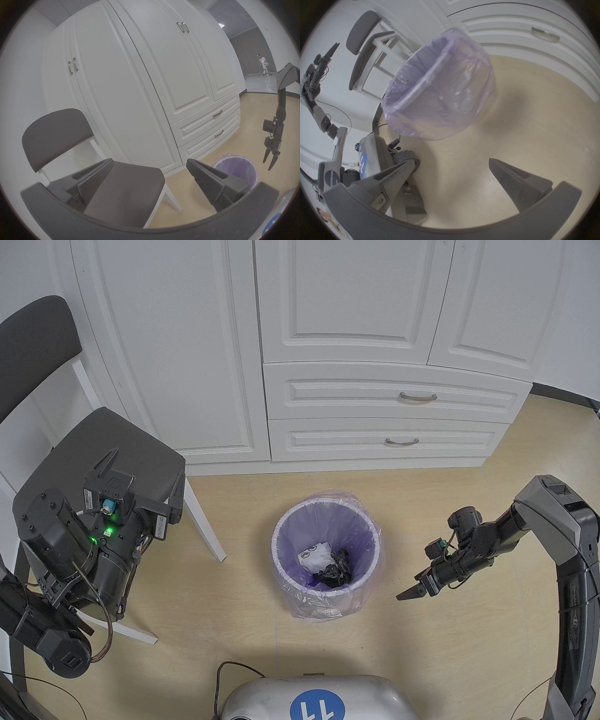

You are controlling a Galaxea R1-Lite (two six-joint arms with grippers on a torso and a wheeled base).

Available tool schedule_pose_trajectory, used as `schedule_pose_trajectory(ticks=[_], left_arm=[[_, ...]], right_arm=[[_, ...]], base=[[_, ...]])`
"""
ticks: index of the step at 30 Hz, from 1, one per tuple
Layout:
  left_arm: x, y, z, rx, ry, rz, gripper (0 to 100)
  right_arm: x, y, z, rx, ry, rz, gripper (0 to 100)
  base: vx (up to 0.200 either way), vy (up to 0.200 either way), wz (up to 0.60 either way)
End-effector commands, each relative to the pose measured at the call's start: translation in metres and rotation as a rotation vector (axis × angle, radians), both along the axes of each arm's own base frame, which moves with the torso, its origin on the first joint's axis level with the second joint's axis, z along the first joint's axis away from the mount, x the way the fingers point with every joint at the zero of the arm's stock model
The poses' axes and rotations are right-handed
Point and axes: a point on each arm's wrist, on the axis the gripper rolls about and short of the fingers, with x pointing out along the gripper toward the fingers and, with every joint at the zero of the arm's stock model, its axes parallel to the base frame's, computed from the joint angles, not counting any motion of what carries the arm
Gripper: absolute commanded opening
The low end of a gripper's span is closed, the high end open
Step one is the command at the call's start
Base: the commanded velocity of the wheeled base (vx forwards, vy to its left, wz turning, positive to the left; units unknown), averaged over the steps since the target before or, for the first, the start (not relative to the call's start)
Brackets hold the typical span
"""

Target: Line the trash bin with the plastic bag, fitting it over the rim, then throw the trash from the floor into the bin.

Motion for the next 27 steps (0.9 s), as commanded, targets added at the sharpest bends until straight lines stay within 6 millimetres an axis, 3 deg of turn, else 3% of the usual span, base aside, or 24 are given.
schedule_pose_trajectory(ticks=[1,7,9,12,19,27], left_arm=[[0.002,-0.002,-0.003,0.004,0.011,-0.001,100],[0.002,-0.001,-0.003,0.003,0.009,-0.001,100],[0.001,-0.001,-0.002,0.001,0.005,-0.001,100],[0.001,-0.001,-0.001,0.0,0.002,-0.001,100],[0.001,-0.001,-0.002,0.0,0.005,-0.002,100],[0.001,-0.001,-0.002,0.0,0.005,-0.002,100]], right_arm=[[-0.003,0.018,-0.002,0.014,0.023,0.013,100],[0.01,0.038,-0.009,0.042,0.008,-0.148,100],[0.027,0.043,-0.017,0.042,-0.067,-0.323,100],[0.042,0.041,-0.023,0.058,-0.109,-0.431,100],[0.065,0.034,-0.036,0.068,-0.141,-0.517,100],[0.086,0.066,-0.059,0.124,-0.166,-0.648,100]], base=[[0.0,0.0,0.0],[0.0,0.0,0.0],[0.0,0.0,0.0],[0.0,0.0,0.0],[0.0,0.0,0.0],[0.0,0.0,0.0]])
